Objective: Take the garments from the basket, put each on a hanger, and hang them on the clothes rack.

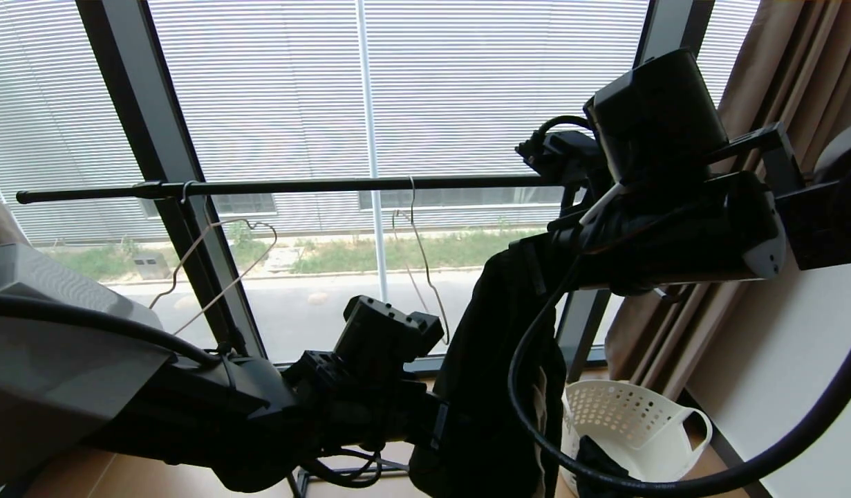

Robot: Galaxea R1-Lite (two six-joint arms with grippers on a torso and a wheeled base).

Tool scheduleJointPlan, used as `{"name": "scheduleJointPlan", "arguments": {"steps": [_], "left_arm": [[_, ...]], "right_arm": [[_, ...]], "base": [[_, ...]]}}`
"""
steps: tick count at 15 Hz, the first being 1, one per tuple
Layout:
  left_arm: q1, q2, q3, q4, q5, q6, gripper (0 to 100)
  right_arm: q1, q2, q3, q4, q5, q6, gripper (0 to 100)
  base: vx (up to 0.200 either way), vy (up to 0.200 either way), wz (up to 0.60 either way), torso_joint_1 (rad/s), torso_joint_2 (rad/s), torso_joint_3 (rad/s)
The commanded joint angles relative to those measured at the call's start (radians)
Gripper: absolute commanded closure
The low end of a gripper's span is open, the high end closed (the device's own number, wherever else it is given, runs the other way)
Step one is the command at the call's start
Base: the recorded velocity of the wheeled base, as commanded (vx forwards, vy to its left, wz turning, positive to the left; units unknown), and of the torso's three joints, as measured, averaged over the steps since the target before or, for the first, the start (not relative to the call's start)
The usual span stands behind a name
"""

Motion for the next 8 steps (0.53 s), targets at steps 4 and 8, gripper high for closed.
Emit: {"name": "scheduleJointPlan", "arguments": {"steps": [4,8], "left_arm": [[-0.001,0.031,0.068,-0.001,0.005,0.0,0],[-0.001,0.037,0.082,-0.001,0.026,-0.002,0]], "right_arm": [[0.0,-0.027,0.001,-0.048,-0.001,0.002,100],[-0.009,-0.075,0.025,-0.05,-0.001,0.003,100]], "base": [[0.0,0.0,0.0,0.0,0.0,0.0],[0.0,0.0,0.0,0.0,0.0,0.0]]}}
